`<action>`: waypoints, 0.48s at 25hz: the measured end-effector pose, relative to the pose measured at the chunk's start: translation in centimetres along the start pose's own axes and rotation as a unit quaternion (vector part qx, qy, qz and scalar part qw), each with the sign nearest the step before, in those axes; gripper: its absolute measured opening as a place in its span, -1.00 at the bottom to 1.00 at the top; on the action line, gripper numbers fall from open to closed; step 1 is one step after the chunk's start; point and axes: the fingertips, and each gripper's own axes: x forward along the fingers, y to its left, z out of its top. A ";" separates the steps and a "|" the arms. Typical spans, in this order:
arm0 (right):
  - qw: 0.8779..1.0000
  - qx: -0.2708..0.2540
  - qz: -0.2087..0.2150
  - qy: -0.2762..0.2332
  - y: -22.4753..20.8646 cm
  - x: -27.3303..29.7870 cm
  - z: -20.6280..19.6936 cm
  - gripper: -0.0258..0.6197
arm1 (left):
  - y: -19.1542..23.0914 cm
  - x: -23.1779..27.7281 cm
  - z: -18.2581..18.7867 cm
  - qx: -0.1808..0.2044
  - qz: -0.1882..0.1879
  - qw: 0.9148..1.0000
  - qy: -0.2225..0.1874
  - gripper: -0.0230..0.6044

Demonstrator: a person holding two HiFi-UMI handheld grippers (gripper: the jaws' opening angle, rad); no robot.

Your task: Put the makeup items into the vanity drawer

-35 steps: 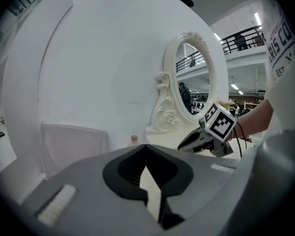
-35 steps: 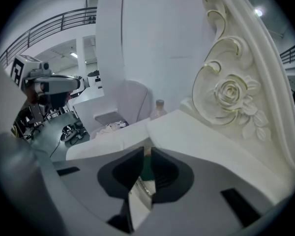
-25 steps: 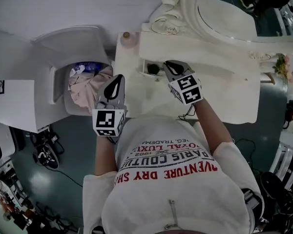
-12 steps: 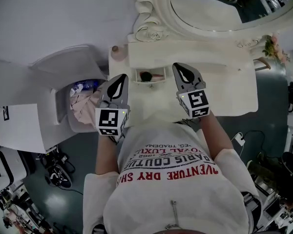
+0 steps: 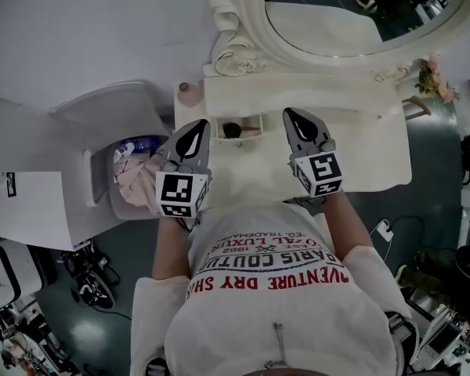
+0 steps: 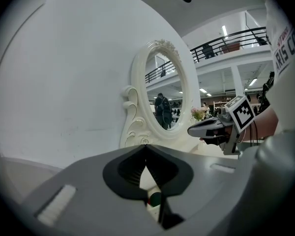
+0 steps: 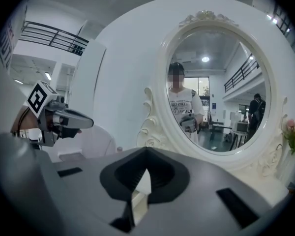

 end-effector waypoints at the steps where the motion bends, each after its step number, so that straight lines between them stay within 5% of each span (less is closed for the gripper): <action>1: 1.000 -0.002 0.001 0.000 0.0 0.0 0.0 -0.90 | -0.1 -0.1 0.0 0.001 0.000 1.000 0.000 -0.89; 12: 1.000 0.006 0.013 -0.012 0.2 0.4 0.2 -0.90 | 0.1 -0.4 0.4 0.005 0.008 1.000 -0.006 -0.89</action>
